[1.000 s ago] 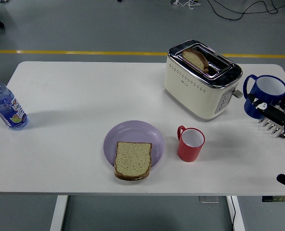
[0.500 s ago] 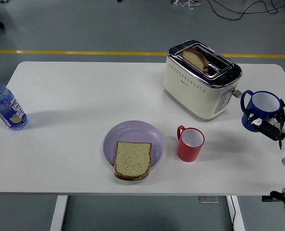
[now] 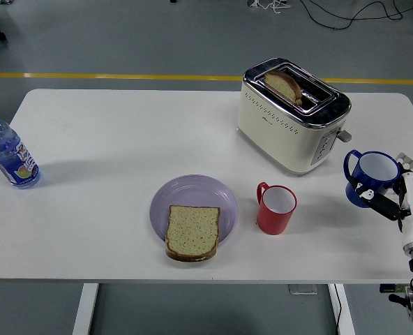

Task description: Pick up the cup,pour liquid into bread,place the cup on the desk

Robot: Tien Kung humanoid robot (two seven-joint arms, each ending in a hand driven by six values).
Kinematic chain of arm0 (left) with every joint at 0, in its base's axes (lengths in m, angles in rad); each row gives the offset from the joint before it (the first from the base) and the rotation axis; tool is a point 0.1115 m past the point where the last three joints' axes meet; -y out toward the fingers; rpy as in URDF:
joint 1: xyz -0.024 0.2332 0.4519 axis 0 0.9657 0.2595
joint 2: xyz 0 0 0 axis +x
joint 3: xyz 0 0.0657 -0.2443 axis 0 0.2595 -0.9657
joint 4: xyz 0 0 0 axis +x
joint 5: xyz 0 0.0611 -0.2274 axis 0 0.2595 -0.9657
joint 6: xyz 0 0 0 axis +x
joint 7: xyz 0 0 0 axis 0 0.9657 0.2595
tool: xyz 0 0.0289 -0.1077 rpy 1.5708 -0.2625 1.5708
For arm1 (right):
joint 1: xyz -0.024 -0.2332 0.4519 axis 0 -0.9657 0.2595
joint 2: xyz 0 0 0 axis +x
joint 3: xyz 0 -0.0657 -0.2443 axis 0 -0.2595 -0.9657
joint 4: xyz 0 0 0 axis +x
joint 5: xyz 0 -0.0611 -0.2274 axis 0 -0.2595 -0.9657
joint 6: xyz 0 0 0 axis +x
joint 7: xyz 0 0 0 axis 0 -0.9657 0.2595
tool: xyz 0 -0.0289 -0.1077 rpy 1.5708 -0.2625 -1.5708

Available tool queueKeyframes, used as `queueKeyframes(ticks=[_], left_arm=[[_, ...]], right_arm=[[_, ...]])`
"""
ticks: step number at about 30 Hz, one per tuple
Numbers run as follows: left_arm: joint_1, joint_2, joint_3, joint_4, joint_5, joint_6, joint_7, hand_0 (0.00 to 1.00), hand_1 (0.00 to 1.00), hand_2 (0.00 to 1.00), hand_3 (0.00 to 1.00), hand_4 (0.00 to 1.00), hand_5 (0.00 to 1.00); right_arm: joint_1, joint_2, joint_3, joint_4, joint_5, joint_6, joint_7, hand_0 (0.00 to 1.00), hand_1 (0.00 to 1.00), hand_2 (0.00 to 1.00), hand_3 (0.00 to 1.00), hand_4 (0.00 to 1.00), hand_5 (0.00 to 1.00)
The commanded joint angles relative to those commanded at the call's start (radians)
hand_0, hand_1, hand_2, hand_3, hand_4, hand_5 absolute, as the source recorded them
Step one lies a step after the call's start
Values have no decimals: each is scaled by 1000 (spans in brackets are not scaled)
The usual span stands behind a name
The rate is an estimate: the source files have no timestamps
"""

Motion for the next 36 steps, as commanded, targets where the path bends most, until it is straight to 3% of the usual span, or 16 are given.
queueKeyframes(ticks=[22, 36], left_arm=[[-1, -3, 2, -1, 0, 1, -4, 669, 737, 740, 632, 397, 998], [-1, -4, 8, -1, -3, -1, -4, 669, 737, 740, 632, 397, 998]], right_arm=[[55, 35, -82, -169, 27, 23, 41, 509, 421, 538, 561, 645, 2], [87, 56, -100, -248, 15, 51, 20, 521, 431, 547, 561, 636, 2]])
